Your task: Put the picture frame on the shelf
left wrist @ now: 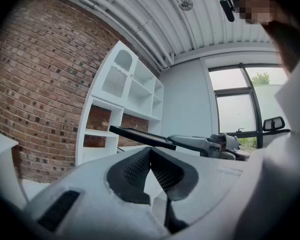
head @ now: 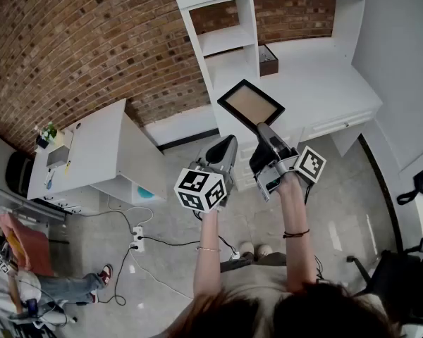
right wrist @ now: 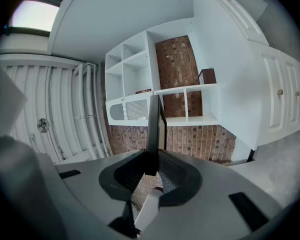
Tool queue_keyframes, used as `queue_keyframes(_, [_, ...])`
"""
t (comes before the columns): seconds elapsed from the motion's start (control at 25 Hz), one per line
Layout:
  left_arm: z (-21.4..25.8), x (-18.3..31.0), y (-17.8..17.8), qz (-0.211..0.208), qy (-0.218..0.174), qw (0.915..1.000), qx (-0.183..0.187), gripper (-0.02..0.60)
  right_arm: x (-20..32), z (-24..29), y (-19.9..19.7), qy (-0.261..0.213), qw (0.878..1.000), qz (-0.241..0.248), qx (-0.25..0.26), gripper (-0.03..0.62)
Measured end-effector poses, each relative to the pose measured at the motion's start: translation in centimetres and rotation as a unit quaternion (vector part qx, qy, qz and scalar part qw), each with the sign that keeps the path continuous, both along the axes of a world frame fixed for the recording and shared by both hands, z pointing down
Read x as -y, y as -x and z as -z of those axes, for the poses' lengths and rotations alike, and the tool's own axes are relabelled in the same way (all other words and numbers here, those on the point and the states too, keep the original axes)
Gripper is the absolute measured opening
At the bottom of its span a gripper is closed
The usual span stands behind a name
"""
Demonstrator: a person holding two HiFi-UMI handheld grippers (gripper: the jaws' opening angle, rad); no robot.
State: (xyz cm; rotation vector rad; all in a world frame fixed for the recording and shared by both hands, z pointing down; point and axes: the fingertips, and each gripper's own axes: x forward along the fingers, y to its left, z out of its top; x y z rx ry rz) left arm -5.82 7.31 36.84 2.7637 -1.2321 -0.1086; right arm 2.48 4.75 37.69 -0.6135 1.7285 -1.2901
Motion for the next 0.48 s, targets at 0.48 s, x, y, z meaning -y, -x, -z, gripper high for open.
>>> queue_keyframes(0.48, [-0.39,0.37,-0.6,0.005,0.0,1.0,0.007,0.011,0.52,-0.2,-0.66,-0.006,1.0,0.008,-0.006,0.072])
